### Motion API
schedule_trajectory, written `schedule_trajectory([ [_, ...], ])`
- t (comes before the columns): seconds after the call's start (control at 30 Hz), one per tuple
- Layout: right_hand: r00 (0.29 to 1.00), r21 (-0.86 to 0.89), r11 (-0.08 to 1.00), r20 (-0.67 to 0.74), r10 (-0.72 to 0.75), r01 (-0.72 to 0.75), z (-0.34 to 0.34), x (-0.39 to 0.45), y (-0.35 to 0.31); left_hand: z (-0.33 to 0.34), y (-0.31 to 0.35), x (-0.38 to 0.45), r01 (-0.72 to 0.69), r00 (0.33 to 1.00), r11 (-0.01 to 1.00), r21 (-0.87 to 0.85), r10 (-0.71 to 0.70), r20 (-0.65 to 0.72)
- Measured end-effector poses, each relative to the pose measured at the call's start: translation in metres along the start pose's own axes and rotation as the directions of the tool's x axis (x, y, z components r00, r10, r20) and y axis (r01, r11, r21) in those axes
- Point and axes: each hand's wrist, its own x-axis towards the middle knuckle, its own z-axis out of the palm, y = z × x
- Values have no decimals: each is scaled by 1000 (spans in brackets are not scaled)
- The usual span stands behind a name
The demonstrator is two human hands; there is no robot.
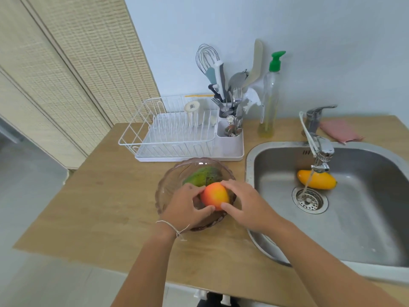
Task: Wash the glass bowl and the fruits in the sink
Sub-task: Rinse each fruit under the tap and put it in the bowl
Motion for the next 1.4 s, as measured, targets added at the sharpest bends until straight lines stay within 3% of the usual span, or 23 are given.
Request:
schedule_trajectory([
  [0.1,998,-86,995,-21,-53,51,1,4,3,5,4,5,3,1000,1000,27,-3,1],
  [0.2,991,42,997,-123,-52,57,-1,1,6,6,8,5,29,999,997,77,-27,-28],
  [0.3,962,168,986,-269,44,2,-11,-11,25,3,20,3,25,981,997,73,-10,-196],
  [0.4,910,154,985,-392,131,-76,-26,-30,62,14,48,4,-118,894,993,-13,101,-436],
  [0.47,871,155,969,-430,240,-191,-35,-41,93,39,77,9,-256,855,958,-126,164,-493],
  [0.57,756,167,882,-462,464,-440,-54,-56,141,99,118,23,-320,910,913,-254,222,-349],
  [0.7,616,105,740,-484,621,-664,-73,-75,197,169,141,42,-206,979,928,-312,191,-77],
  [0.8,621,-38,691,-478,621,-721,-81,-70,225,189,145,53,-150,988,921,-360,153,-21],
  [0.97,726,-273,676,-338,599,-684,-91,-39,260,206,142,62,-131,983,942,-310,165,86],
  [1.17,696,-360,600,-270,666,-714,-93,-9,264,211,140,66,-98,985,941,-323,138,104],
  [1.23,670,-290,605,-273,691,-742,-94,-6,259,211,140,69,-84,984,937,-338,132,122],
  [1.3,660,-179,636,-189,727,-751,-91,-8,257,212,139,71,-69,982,932,-356,126,138],
  [1.4,686,124,682,-22,728,-720,-75,-22,247,211,140,71,-32,980,934,-357,100,174],
])
